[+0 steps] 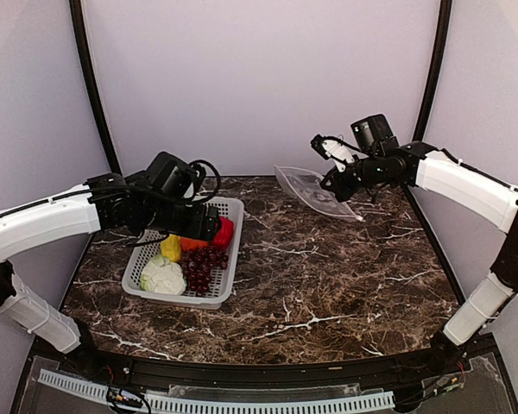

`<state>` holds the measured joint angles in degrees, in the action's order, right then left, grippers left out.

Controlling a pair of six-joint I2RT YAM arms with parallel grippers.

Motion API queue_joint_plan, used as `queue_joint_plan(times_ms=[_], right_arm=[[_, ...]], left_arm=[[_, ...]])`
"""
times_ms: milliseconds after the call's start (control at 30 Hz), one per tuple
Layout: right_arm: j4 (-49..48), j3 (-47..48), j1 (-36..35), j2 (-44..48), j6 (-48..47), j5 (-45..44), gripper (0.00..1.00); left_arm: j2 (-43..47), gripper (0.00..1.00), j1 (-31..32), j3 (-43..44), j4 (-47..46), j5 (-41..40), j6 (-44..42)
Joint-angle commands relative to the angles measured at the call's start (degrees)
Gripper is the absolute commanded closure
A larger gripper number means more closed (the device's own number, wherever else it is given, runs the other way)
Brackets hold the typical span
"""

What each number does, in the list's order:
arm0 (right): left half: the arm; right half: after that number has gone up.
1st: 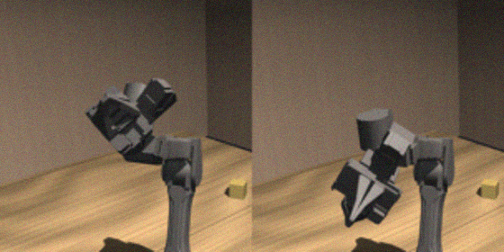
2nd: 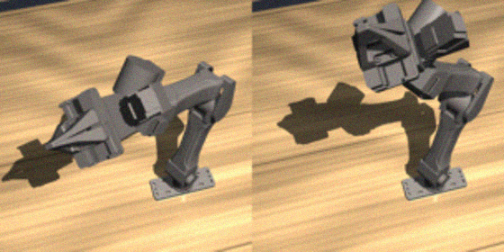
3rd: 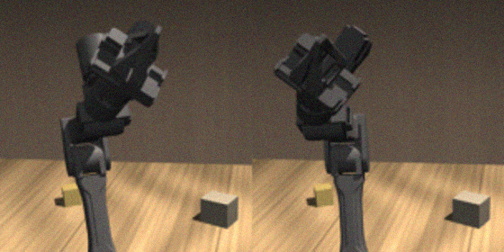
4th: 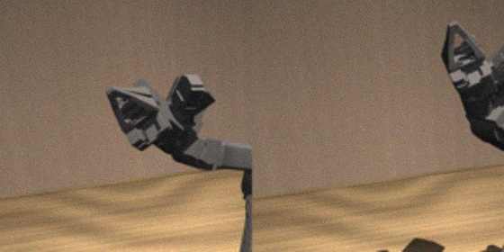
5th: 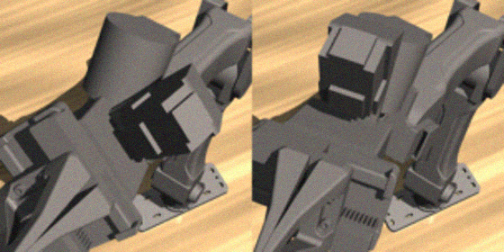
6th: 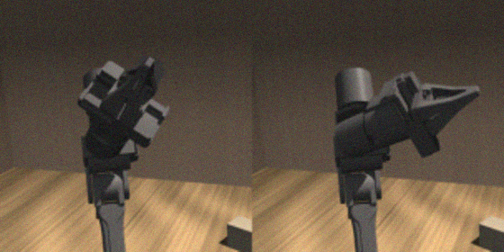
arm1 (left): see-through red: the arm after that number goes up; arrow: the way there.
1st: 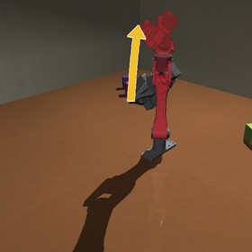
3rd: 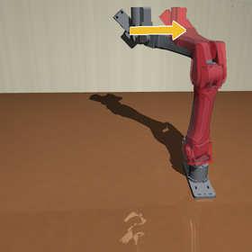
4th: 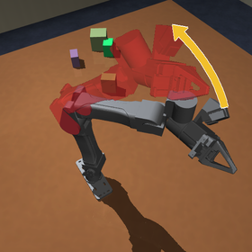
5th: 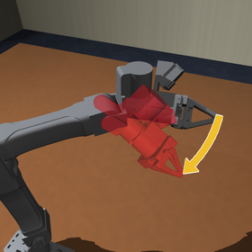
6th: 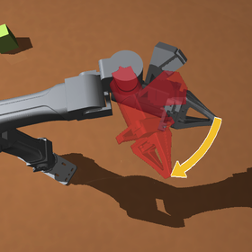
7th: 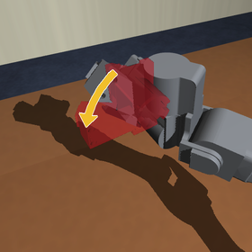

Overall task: Place the food in the zip-top bag and seal the zipper
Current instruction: Pick up the fake fruit from the bin.

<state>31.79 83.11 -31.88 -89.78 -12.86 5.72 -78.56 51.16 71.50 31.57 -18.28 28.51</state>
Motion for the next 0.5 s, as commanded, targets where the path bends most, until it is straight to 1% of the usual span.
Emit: queue_joint_plan(times_ms=[0, 100, 267, 367, 467], right_arm=[[-1.51, -1.81, 0.04, 1.87, 0.6, 7.19, 1.0], [-1.75, -2.43, -0.01, 1.93, 0.29, 8.72, 1.0], [-1.97, -2.97, -0.03, 0.94, 0.47, 11.28, 1.0], [-0.54, -1.92, 0.02, -0.76, 1.44, 12.68, 1.0], [0.02, -2.36, -0.03, -1.62, 2.04, 13.75, 1.0]], left_arm=[[-5.2, 0.17, -5.37, -0.53, 13.58, 6.79, -4.23], [-9.67, 0.17, -8.05, 0.55, 15.72, 8.86, -5.15], [-15.74, 0.18, -10.85, 1.13, 15.83, 13.62, -7.32], [-20.06, 0.23, -12.03, 1.4, 15.26, 16.14, -9.02], [-23.36, 0.26, -12.33, 1.75, 14.48, 20.58, -10.3]])
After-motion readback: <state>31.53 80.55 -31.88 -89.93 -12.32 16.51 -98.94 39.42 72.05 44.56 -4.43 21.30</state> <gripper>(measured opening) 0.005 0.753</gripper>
